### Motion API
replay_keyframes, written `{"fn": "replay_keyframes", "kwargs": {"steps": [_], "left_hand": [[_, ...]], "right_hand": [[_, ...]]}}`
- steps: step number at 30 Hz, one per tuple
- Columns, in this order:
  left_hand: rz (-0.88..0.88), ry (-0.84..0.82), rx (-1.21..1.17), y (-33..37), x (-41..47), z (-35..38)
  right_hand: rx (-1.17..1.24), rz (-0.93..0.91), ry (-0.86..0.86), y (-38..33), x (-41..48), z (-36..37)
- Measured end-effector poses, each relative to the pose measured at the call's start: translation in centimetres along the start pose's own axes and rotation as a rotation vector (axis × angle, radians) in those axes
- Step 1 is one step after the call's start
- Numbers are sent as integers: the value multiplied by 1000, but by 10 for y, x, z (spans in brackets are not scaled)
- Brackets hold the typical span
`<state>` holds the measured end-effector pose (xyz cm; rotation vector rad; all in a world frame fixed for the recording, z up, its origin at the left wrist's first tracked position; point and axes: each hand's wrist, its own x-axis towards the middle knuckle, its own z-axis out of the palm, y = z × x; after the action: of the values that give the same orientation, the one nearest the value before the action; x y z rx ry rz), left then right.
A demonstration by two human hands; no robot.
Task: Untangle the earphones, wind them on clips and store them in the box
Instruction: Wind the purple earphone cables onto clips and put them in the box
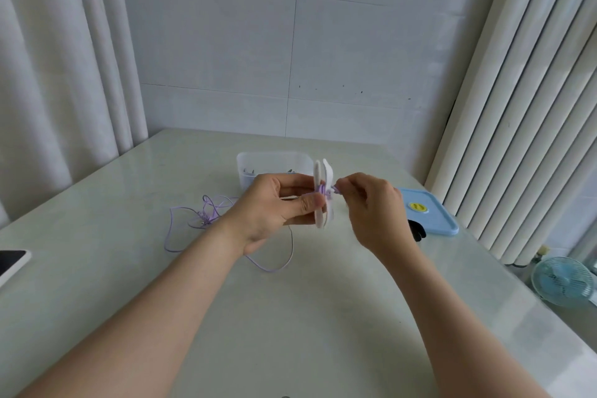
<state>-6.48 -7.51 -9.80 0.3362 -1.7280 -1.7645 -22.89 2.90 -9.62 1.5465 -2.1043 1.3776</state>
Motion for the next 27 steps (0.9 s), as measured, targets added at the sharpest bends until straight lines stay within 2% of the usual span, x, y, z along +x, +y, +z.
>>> {"fn": "replay_keyframes", "kwargs": {"steps": [3, 7, 13, 16, 19, 22, 27], "left_hand": [[35, 107, -80, 0, 3, -1], [28, 340, -23, 2, 5, -9], [44, 514, 71, -5, 11, -15], [14, 516, 51, -7, 14, -15], [-16, 486, -182, -6, 15, -14], [-43, 467, -315, -1, 14, -13], [-23, 467, -485, 2, 14, -14]], "right_hand": [[3, 54, -174, -6, -4, 4], [79, 15, -358, -17, -12, 5], [305, 35, -555, -32, -20, 2], [398, 54, -572, -34, -19, -3], [396, 41, -603, -35, -19, -7], [301, 20, -669, -38, -20, -9], [309, 181, -866, -42, -22, -13]]}}
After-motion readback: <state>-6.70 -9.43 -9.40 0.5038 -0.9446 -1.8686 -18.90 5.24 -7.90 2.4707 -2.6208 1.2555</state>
